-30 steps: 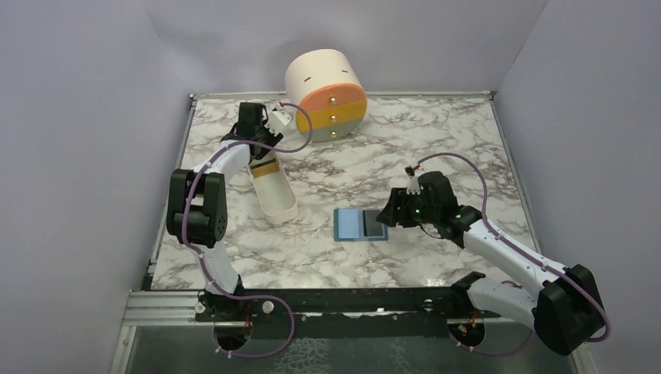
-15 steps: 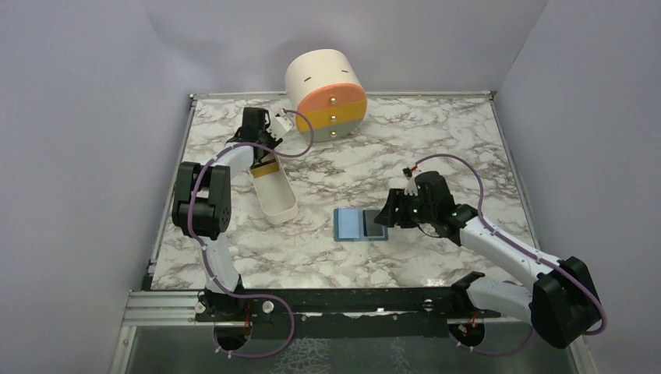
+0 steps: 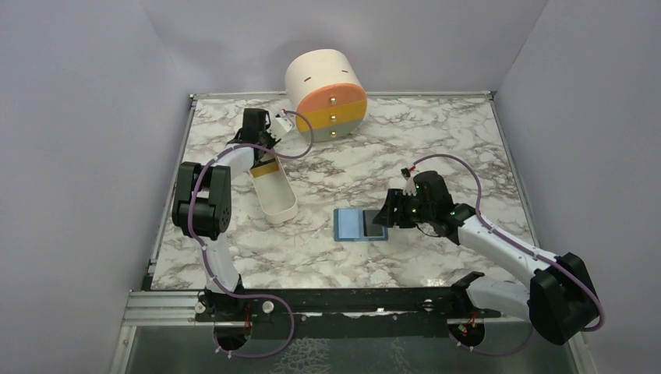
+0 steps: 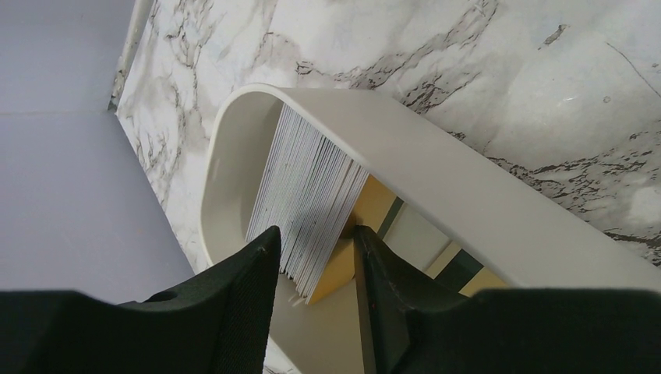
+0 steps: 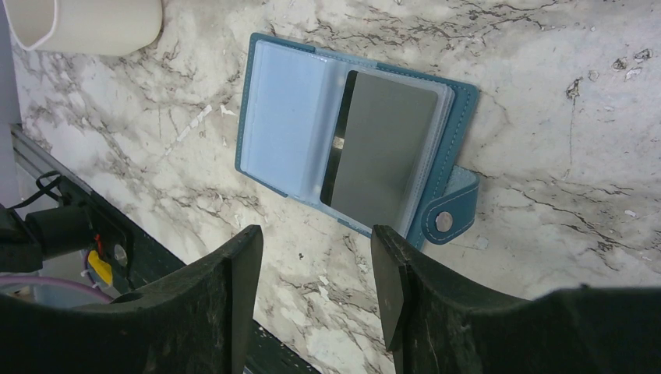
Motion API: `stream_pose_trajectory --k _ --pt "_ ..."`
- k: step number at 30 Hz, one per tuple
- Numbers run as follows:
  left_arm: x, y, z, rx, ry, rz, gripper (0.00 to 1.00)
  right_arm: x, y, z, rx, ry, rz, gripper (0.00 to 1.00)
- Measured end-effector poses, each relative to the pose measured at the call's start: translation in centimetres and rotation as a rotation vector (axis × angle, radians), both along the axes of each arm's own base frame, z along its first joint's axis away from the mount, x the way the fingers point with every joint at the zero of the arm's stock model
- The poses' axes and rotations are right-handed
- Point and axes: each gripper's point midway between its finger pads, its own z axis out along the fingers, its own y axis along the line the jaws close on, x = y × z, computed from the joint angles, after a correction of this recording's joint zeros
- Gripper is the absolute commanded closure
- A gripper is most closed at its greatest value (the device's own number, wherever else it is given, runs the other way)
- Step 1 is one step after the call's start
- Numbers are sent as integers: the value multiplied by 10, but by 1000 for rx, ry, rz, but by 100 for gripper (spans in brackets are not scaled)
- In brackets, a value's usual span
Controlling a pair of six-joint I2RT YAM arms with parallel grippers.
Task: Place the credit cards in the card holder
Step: Pick up the credit card from the storage box.
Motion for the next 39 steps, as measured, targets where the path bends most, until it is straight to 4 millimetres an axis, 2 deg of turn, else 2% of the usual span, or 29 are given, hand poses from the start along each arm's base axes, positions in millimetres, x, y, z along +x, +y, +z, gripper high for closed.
stream_pose_trajectory --k 6,10,14,16,21,31,35,39 --pt "0 1 0 4 0 4 60 0 0 0 2 0 -1 46" --pt "-1 1 0 6 3 2 66 1 1 1 5 -1 -4 46" --pt "-1 2 0 11 7 0 77 1 1 1 6 -1 -4 46" --pt "-1 2 0 13 9 -1 79 1 1 1 7 -2 -3 46" --pt "3 1 6 13 -1 -2 100 1 1 2 8 -4 -3 46" --pt "-1 -1 12 -17 43 20 100 1 1 2 8 -5 -3 46" --pt "-9 -9 23 -97 48 44 100 2 1 2 9 -5 -3 46" --pt "-19 -17 47 -194 38 72 100 3 1 7 10 -16 0 46"
